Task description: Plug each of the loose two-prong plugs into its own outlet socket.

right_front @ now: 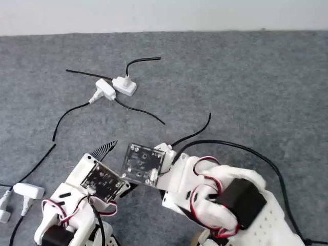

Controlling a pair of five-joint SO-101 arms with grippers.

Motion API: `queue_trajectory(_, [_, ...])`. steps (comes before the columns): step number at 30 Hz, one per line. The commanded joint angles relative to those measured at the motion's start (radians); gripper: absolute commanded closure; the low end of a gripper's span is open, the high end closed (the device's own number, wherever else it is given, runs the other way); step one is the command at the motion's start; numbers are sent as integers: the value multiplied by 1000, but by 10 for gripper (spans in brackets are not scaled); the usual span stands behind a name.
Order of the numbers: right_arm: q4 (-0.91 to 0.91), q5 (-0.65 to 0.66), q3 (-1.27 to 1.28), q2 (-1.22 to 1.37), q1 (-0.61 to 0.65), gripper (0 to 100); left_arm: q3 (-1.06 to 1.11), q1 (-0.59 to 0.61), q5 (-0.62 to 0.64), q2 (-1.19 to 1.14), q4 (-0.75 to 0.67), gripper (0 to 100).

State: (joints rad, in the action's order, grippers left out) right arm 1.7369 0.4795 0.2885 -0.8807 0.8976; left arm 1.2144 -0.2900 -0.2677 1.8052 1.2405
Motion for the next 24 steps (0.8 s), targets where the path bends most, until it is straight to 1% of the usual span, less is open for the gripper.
queue_trajectory(1, [5,5,-8,-30,5,991,16,9,-5,11,-14,644])
queue_trajectory(10, [5,5,2,-38,4,991,35,5,-5,11,-14,644])
queue_trajectory(18, [-2,3,2,-38,4,991,87,5,-3,11,-68,644])
queue_trajectory(24, [-2,5,3,-38,1,991,67,12,-6,11,-61,644])
